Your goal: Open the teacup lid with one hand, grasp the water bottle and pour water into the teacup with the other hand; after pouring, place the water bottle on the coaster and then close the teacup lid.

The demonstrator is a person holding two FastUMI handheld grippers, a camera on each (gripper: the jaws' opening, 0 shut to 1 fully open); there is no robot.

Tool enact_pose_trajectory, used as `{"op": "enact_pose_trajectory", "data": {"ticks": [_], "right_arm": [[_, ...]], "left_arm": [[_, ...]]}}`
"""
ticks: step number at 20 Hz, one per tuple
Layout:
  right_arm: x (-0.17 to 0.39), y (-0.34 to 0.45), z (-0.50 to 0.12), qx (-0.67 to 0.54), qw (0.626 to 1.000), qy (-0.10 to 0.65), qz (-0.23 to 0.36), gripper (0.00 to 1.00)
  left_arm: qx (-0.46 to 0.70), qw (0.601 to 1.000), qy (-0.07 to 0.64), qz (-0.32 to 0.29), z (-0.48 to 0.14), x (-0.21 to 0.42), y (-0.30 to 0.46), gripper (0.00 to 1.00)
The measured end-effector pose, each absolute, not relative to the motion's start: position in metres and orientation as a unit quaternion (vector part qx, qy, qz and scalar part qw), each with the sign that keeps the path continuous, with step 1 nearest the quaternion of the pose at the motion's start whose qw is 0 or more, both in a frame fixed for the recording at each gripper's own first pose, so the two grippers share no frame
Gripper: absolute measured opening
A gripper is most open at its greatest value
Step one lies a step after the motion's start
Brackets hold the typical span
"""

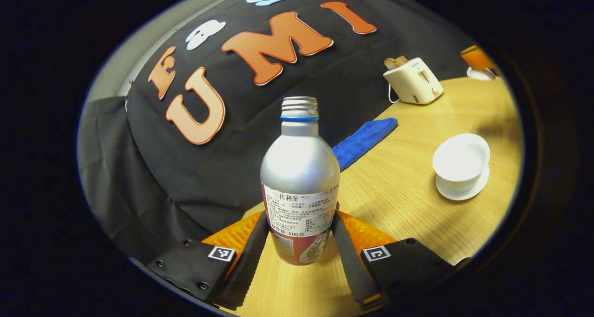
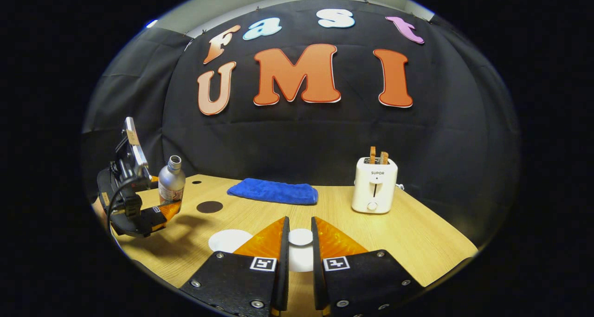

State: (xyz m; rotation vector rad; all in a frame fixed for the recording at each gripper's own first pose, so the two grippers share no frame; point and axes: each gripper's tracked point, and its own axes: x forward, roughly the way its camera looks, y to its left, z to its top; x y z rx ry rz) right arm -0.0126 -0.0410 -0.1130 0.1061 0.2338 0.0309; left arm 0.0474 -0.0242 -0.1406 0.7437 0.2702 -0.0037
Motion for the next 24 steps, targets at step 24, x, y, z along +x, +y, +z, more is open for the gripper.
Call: {"op": "enact_pose_trajectory", "data": {"ticks": [24], "right_arm": [[-0.04,-0.066,-0.119,0.049,0.992,0.12,-0.005,0.22]], "left_arm": [[0.704,0.708,0.023,-0.051,-0.12,0.047,-0.068,0.84]]}}
